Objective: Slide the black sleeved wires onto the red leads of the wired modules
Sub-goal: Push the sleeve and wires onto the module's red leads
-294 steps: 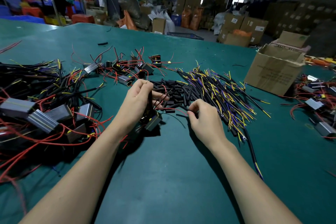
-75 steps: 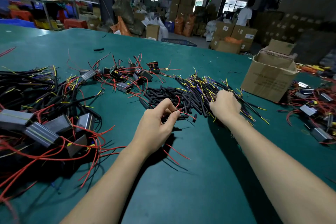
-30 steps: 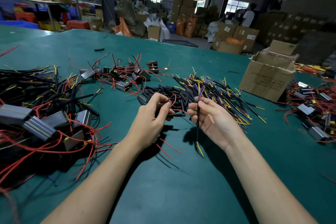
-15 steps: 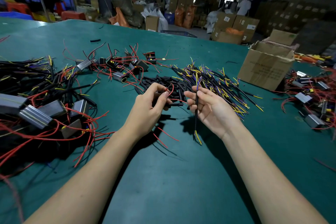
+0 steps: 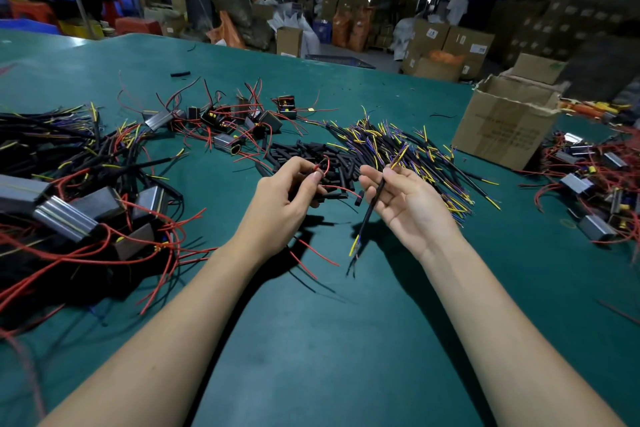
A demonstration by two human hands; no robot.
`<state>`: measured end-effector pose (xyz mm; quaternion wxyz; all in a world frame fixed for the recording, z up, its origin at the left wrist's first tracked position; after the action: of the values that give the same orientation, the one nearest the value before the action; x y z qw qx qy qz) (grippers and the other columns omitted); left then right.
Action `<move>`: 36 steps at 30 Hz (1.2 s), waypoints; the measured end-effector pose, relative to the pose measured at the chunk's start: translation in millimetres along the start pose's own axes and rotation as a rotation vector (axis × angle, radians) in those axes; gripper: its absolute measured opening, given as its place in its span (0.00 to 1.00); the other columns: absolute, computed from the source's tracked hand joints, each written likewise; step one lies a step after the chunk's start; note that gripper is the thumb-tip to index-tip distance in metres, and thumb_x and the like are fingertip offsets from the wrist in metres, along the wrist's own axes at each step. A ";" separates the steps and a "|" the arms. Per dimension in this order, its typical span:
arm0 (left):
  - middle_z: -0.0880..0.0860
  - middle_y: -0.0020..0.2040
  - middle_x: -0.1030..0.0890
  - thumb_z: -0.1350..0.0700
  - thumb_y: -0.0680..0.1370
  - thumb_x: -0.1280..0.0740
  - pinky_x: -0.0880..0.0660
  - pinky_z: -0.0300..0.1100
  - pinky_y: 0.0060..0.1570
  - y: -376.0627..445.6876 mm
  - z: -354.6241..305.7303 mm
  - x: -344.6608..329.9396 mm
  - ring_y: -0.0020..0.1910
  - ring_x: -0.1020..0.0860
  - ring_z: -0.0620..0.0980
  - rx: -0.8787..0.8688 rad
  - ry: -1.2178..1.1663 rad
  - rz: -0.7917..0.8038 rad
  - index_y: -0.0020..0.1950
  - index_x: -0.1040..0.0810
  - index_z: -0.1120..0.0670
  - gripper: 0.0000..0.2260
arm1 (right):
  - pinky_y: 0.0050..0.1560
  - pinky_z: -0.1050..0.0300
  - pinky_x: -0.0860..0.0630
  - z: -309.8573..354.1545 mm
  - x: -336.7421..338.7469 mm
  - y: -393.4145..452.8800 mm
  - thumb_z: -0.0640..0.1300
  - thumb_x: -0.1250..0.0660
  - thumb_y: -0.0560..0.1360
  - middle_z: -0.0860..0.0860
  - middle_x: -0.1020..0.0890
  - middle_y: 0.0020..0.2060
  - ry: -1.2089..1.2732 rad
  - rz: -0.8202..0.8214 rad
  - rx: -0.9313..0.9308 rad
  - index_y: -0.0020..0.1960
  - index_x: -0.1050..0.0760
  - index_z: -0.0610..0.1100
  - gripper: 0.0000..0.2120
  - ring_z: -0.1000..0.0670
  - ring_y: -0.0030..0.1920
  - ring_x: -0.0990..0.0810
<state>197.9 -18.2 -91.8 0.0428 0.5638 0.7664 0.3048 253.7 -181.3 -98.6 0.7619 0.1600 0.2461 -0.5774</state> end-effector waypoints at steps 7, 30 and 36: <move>0.47 0.40 0.16 0.54 0.81 0.38 0.22 0.46 0.47 0.0 1.5 0.4 0.40 0.18 0.46 0.006 0.007 -0.001 0.47 0.25 0.51 0.04 | 0.34 0.62 0.21 -2.4 -1.2 -0.1 0.33 0.44 0.80 0.42 0.15 0.36 -0.005 -0.002 -0.003 0.43 0.35 0.43 0.09 0.48 0.36 0.15; 0.56 0.36 0.19 0.57 0.80 0.36 0.27 0.49 0.39 -0.5 -7.4 3.2 0.36 0.23 0.58 -0.035 0.047 -0.028 0.45 0.23 0.57 0.06 | 0.29 0.64 0.33 12.6 -18.5 -13.6 0.33 0.34 0.76 0.46 0.15 0.34 -0.685 0.163 0.139 0.46 0.29 0.43 0.07 0.53 0.26 0.27; 0.53 0.35 0.20 0.58 0.79 0.34 0.29 0.39 0.37 -0.1 -8.2 3.5 0.33 0.25 0.51 -0.025 0.023 -0.034 0.44 0.23 0.57 0.05 | 0.31 0.63 0.32 5.1 -13.8 -9.9 0.34 0.33 0.75 0.47 0.16 0.33 -0.748 0.127 0.113 0.45 0.26 0.43 0.05 0.53 0.26 0.27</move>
<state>193.2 -18.6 -84.2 0.0461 0.5463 0.7726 0.3202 242.2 -175.8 -86.2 0.8232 -0.0049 -0.0916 -0.5603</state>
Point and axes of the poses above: each hand's wrist, its own y-axis towards the middle knuckle, its own x-axis out of the back of the hand, z = x × y, the point moved 8 cm from there along y, towards the middle knuckle
